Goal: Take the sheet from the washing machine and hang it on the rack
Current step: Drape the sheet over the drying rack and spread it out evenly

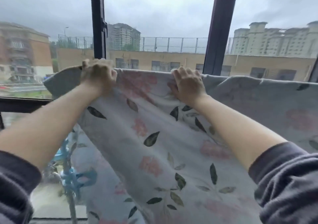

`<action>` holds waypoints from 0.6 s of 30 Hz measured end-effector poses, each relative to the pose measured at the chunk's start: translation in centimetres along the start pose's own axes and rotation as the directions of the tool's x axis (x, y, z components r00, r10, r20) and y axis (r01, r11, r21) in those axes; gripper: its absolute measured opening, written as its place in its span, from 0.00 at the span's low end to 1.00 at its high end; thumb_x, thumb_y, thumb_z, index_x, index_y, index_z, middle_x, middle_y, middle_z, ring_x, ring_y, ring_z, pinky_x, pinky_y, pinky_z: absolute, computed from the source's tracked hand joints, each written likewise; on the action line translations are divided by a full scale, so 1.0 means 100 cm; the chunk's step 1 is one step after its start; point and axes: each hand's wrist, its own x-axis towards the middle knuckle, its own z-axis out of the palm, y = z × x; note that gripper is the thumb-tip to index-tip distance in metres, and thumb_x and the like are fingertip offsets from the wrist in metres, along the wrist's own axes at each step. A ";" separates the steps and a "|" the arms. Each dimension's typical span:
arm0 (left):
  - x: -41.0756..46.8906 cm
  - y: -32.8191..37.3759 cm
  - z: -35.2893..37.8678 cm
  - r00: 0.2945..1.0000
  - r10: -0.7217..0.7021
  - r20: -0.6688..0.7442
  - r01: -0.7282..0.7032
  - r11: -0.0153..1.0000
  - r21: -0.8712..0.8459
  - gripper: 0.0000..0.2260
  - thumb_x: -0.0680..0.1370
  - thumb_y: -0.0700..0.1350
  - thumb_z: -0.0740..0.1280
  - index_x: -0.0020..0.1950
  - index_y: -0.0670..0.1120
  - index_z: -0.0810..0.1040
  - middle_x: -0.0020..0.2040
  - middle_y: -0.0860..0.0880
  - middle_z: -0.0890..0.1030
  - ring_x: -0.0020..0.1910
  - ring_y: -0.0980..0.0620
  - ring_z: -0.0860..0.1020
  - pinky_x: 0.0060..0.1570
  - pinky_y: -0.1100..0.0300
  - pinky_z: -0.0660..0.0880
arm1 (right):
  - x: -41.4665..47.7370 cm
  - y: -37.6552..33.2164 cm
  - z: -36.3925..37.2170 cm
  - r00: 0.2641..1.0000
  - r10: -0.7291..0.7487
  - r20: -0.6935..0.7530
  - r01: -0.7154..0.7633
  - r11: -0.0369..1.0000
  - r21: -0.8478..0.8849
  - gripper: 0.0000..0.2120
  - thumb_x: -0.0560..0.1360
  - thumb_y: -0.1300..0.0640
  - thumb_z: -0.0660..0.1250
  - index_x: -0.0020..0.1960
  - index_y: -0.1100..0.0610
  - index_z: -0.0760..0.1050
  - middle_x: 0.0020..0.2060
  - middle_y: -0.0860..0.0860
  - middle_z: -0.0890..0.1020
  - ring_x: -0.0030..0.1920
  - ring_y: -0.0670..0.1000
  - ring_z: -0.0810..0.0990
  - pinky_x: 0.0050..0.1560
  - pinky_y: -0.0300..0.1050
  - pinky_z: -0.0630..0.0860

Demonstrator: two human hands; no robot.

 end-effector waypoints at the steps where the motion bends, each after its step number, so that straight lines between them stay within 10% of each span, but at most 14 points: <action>1: -0.001 0.025 0.006 0.997 0.073 -0.015 -0.073 0.997 -0.020 0.13 0.78 0.45 0.53 0.50 0.42 0.75 0.49 0.41 0.79 0.47 0.43 0.75 0.62 0.44 0.63 | -0.005 0.007 -0.002 1.000 -0.018 -0.004 0.018 1.000 0.017 0.22 0.79 0.43 0.55 0.65 0.57 0.67 0.56 0.57 0.75 0.53 0.58 0.74 0.58 0.57 0.66; 18: -0.017 0.382 0.030 0.953 0.303 0.028 -0.295 0.944 -0.150 0.17 0.77 0.53 0.57 0.57 0.41 0.72 0.55 0.38 0.75 0.56 0.38 0.72 0.60 0.43 0.63 | -0.232 0.288 -0.035 0.927 0.354 0.126 -0.354 0.935 -0.026 0.22 0.79 0.50 0.56 0.73 0.51 0.62 0.73 0.53 0.63 0.74 0.56 0.59 0.71 0.60 0.55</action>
